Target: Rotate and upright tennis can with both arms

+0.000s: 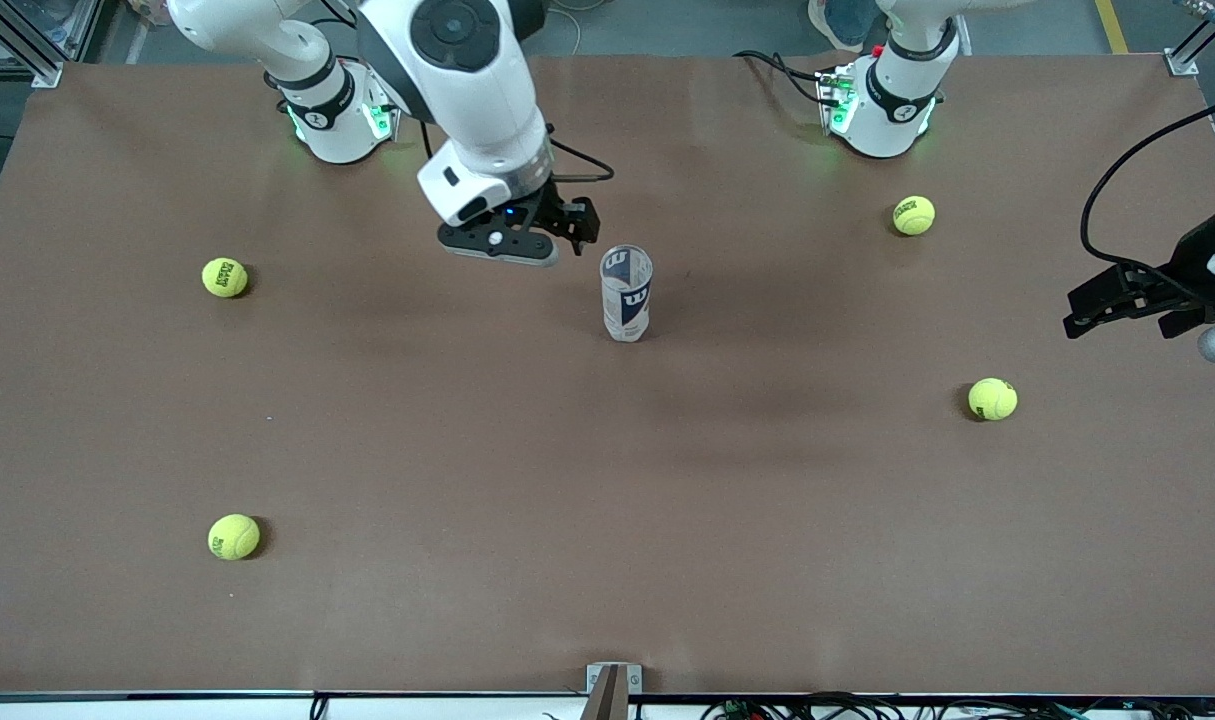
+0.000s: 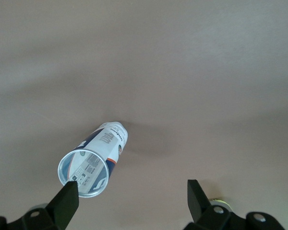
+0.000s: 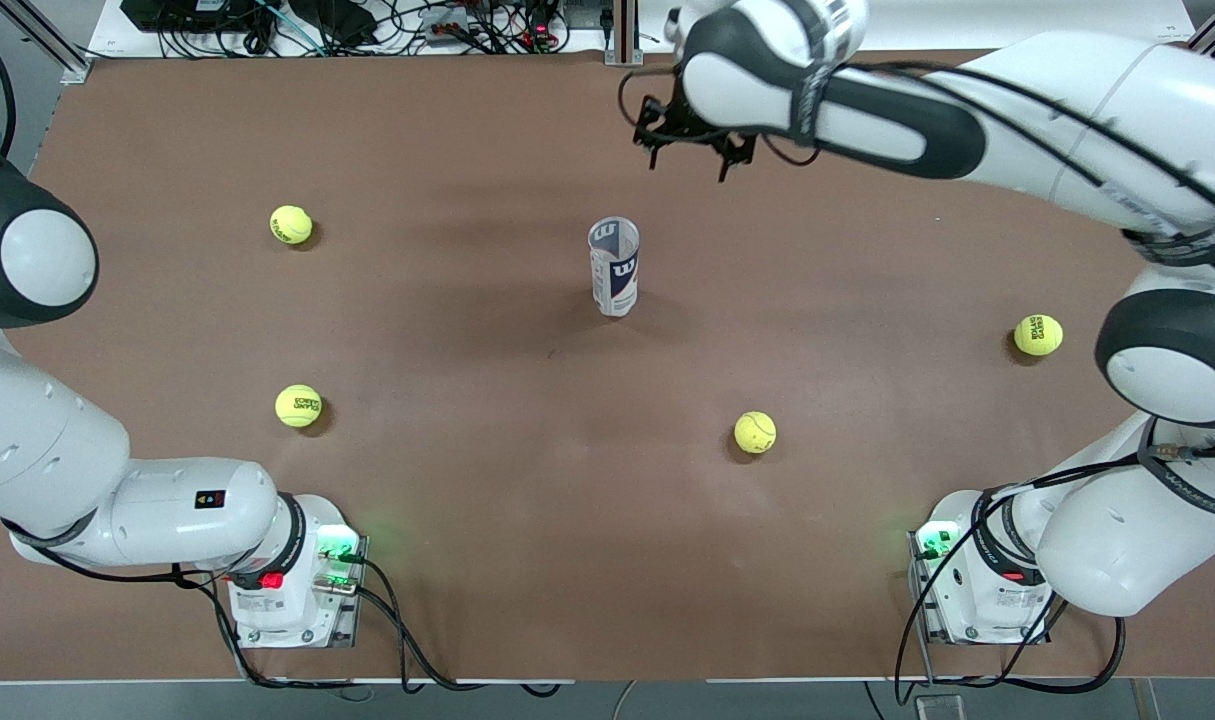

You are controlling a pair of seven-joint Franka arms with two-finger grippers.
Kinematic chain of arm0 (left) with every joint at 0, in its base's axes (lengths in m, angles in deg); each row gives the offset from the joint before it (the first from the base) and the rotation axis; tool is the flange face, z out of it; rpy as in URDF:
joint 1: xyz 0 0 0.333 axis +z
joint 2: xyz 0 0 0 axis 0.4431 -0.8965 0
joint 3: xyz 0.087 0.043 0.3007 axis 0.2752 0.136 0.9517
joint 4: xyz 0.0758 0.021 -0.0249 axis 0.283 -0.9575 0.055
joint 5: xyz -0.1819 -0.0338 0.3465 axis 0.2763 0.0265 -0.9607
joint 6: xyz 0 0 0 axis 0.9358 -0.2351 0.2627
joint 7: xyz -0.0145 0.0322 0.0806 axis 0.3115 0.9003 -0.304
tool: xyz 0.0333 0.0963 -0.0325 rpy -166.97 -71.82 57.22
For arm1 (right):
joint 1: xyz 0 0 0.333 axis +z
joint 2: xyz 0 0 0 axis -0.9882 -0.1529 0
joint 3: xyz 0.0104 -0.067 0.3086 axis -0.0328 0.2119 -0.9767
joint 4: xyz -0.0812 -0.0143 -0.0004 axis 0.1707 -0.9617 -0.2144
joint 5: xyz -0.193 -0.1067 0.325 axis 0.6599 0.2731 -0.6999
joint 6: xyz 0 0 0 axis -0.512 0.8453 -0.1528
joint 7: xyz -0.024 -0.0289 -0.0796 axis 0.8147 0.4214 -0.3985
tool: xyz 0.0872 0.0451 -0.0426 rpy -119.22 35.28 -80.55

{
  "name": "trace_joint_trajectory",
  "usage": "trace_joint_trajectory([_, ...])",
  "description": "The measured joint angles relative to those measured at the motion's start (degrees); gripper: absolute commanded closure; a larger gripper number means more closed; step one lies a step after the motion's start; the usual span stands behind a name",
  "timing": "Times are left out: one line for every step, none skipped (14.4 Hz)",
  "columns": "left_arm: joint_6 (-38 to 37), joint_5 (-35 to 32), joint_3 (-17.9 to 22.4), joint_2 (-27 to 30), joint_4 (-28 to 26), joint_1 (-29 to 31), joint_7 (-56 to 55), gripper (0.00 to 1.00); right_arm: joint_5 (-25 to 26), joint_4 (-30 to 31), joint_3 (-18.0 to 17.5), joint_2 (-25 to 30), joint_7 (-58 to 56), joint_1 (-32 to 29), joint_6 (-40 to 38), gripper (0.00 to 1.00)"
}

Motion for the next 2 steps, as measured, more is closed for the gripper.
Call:
trace_joint_trajectory([0.0, 0.0, -0.01, 0.0, 0.0, -0.02, 0.0, 0.0, 0.01, 0.08, 0.01, -1.03, 0.69, 0.57, 1.18, 0.0])
trace_joint_trajectory([0.0, 0.0, -0.05, 0.0, 0.0, -0.06, 0.0, 0.0, 0.03, 0.14, 0.02, -1.96, 1.4, 1.06, 2.17, 0.0])
